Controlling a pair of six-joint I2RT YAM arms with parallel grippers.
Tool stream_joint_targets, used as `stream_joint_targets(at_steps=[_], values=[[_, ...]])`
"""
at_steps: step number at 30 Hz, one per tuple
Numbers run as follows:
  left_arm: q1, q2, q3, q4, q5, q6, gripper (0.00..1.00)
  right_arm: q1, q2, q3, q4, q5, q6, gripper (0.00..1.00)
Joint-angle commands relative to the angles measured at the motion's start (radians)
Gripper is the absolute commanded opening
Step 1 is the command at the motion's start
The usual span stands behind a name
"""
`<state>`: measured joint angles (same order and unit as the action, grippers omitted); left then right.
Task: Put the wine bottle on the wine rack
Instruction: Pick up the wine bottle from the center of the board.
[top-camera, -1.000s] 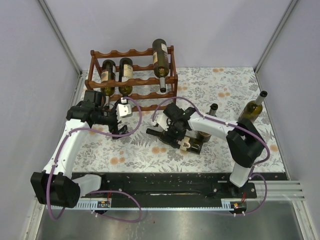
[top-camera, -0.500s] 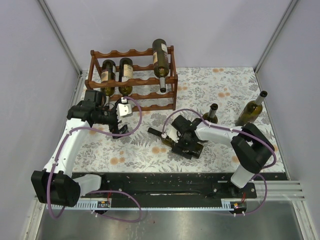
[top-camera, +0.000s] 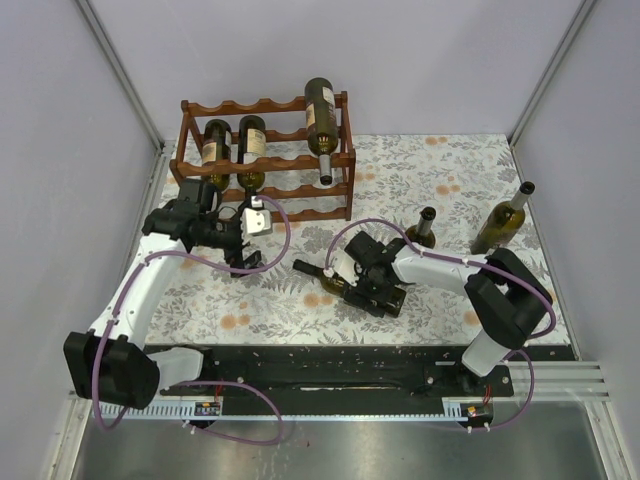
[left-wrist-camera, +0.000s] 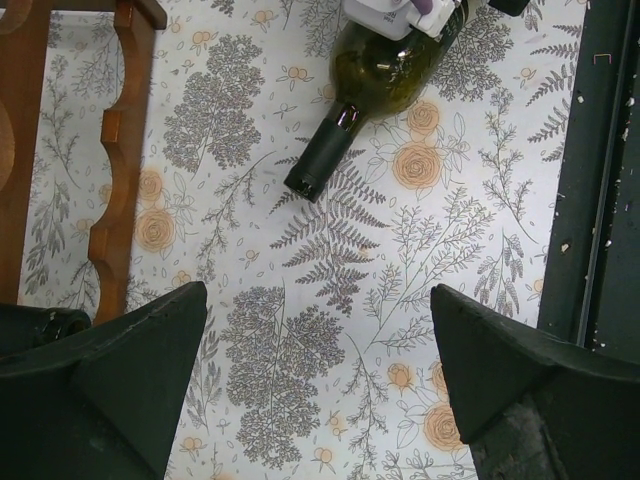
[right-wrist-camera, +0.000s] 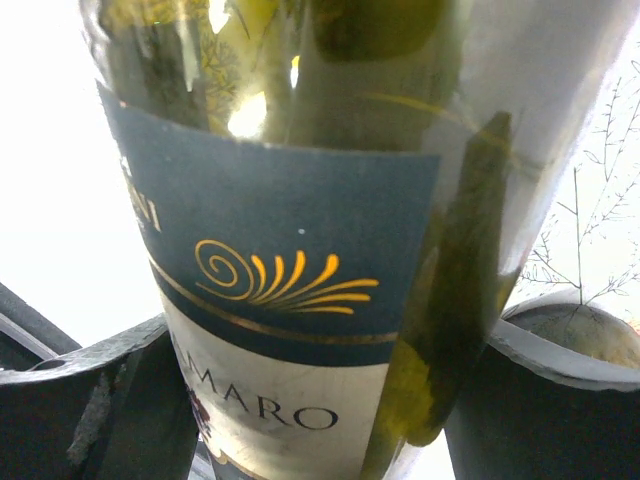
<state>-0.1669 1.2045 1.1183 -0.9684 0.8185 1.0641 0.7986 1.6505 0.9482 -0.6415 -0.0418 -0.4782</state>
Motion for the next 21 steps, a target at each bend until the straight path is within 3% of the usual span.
stream_joint_targets(at_steps=[1,3,12,21], values=[[-0.006,0.012,0.009,0.031,-0.001,0.008,0.98,0.005,-0.034,0.027,0.011,-0.013,-0.017,0.16],[-0.006,0.013,0.015,0.031,-0.004,0.011,0.98,0.005,-0.064,0.05,-0.012,-0.032,-0.016,0.01],[-0.019,0.021,0.107,-0.068,0.011,0.128,0.99,0.008,-0.215,0.205,-0.148,-0.141,-0.037,0.0],[-0.147,0.041,0.163,-0.076,-0.053,0.18,0.99,0.005,-0.218,0.294,-0.237,-0.239,-0.057,0.0]])
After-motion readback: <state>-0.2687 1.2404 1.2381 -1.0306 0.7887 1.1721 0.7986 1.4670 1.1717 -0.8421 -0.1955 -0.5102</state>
